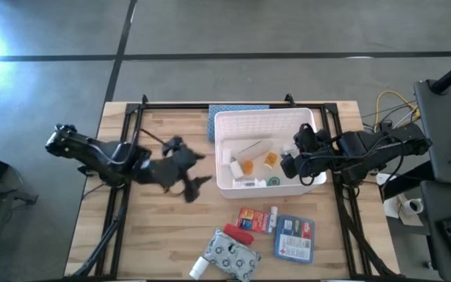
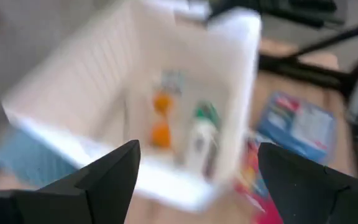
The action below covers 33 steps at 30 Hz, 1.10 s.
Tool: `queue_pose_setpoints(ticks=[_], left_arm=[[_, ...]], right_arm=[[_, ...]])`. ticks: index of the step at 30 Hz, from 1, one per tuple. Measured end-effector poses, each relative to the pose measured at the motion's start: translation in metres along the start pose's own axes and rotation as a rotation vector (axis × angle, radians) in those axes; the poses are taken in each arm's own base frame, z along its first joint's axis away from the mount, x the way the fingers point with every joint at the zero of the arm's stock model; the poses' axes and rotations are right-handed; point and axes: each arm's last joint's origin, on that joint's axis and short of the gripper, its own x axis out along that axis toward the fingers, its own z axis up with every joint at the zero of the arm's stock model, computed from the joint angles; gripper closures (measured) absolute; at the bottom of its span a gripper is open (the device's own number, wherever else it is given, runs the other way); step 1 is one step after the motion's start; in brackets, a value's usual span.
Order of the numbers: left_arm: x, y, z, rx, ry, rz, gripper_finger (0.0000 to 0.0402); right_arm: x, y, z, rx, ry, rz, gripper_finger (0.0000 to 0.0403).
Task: Pick & place medical supplies in basket/bin
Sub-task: Put the white medicine bottle into the white bin
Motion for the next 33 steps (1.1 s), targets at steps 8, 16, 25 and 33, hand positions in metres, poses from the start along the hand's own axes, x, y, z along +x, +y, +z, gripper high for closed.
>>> queue_pose_setpoints(ticks=[8, 16, 25, 33], left_arm=[[-0.029, -0.033, -0.04, -0.16, 0.159, -0.091, 0.0097], [-0.038, -0.053, -0.078, -0.34, 0.236, -0.128, 0.0097], [-0.026, -0.082, -0.12, -0.422, 0.292, -0.135, 0.0097], [0.002, -0.119, -0.146, -0.48, 0.346, -0.025, 0.0097]], right_arm=[[0.0, -0.001, 0.002, 0.024, -0.071, -0.036, 0.0051], [0.0, 0.001, 0.003, 0.068, -0.073, -0.016, 0.0051], [0.0, 0.002, 0.001, 0.078, -0.029, 0.007, 0.0051], [0.001, 0.002, 0.001, -0.022, -0.025, 0.008, 0.0051]])
